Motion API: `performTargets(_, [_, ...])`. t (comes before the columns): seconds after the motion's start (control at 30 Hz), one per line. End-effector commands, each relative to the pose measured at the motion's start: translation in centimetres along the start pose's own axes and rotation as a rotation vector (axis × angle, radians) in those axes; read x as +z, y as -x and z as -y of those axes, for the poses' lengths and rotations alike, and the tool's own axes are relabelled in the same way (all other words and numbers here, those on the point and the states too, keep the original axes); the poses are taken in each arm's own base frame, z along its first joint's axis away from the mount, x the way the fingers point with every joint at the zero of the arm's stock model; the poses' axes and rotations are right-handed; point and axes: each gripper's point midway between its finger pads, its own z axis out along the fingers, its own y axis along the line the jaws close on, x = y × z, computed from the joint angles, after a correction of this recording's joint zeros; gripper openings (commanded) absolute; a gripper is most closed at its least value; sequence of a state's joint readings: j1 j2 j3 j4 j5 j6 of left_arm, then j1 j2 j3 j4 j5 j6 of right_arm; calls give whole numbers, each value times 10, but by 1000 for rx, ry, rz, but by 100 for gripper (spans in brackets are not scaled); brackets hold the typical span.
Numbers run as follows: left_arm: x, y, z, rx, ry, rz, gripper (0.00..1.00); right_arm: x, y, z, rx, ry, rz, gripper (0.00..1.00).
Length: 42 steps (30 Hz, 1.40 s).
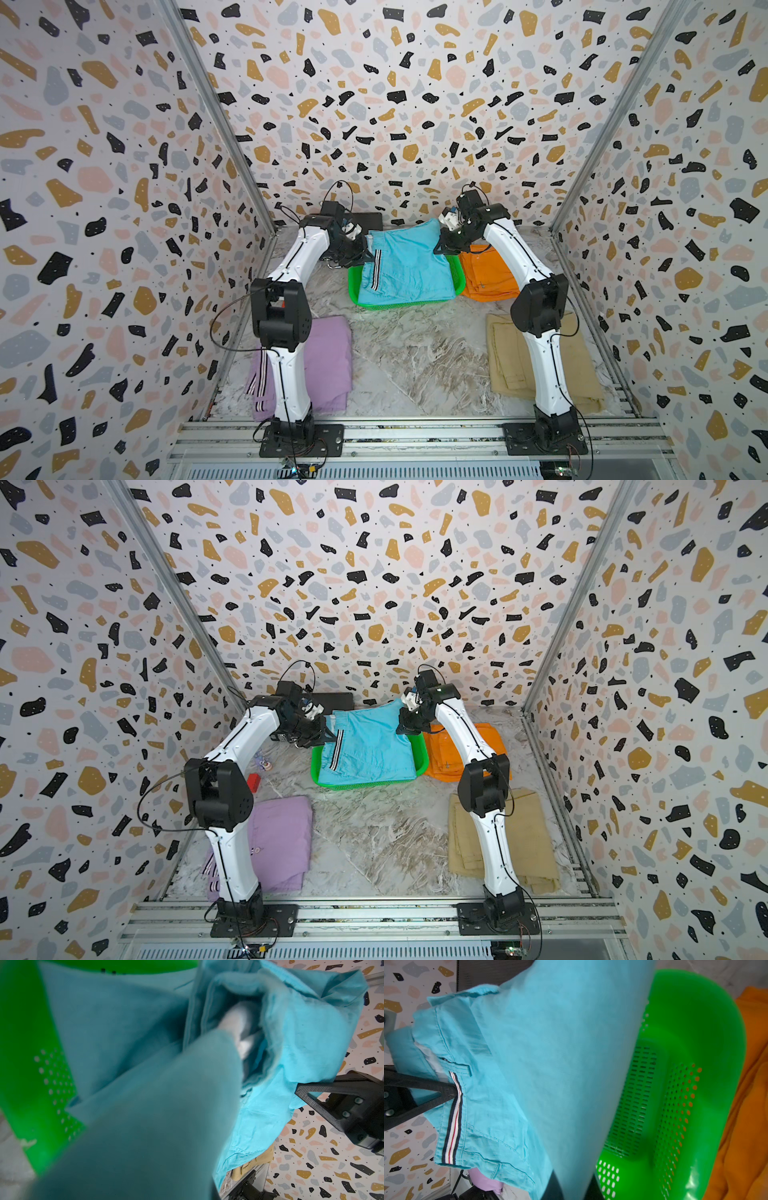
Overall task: Put the folded long pants in the basket
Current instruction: Place the long pant in the basket.
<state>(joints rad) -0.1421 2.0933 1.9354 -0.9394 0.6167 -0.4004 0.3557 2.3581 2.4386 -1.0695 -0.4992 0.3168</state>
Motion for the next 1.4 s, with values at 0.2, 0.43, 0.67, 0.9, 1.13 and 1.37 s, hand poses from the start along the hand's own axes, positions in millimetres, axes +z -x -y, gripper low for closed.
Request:
performTargets(0.2, [30,7,-28,-7,57,-25,0,31,-6,33,11,-55,-60,0])
performTargets(0.43, [58,-8,-61,-79,117,-86,0,45,-23,50,18,-119,-114,0])
performTargets(0.67, [63,-11,-67,-89,127,-94,31,52,-37,63,21,-185,-145,25])
performTargets(0.9, [27,0,-39,-44,106,-3,80,16,-14,29,-21,-123,-40,71])
performTargets(1.13, [-51,-8,1,-8,122,145,100,-43,-4,-22,-36,-4,91,100])
performTargets(1.37, [-116,-51,-10,-32,270,302,100,-86,-43,-59,-118,100,291,100])
